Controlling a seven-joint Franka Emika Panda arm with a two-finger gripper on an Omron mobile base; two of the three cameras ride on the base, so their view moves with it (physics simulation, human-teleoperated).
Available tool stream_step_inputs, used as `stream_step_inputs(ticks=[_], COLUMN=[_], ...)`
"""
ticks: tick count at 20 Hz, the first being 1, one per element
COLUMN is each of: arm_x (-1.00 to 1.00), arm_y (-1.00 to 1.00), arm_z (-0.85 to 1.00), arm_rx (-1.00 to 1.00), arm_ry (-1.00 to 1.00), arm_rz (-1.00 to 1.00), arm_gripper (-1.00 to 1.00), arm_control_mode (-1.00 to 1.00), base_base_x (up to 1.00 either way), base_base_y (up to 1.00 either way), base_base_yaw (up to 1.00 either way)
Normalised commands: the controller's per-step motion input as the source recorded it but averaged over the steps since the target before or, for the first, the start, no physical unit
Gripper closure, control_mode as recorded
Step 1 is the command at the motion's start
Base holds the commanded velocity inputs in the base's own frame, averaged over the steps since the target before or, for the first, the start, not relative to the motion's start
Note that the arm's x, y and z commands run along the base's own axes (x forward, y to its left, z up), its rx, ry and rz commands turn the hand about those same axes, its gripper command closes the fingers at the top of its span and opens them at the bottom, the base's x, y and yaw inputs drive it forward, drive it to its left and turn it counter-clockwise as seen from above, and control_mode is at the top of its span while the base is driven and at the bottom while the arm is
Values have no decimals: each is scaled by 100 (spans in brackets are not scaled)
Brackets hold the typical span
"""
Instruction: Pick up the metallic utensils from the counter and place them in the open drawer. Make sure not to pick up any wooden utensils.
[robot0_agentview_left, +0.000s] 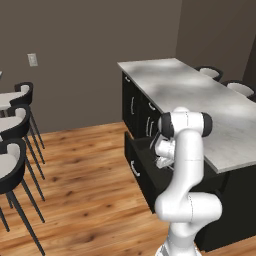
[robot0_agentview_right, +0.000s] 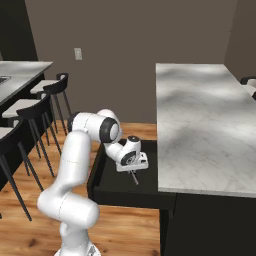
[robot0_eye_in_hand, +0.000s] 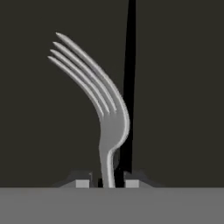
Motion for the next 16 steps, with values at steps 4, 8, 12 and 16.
stream_step_inputs(ticks=[4,8,12,16], arm_x=[-2,-21,-44,-58], arm_y=[0,1,0,1], arm_z=[56,86,96,99], arm_rx=[0,0,2,2], arm_ry=[-4,-1,-2,-1], arm_rz=[0,0,0,0], arm_gripper=[-100,-100,-100,-100], arm_control_mode=[-100,-100,-100,-100], base_base_x=[0,0,0,0], base_base_y=[0,0,0,0], base_base_yaw=[0,0,0,0])
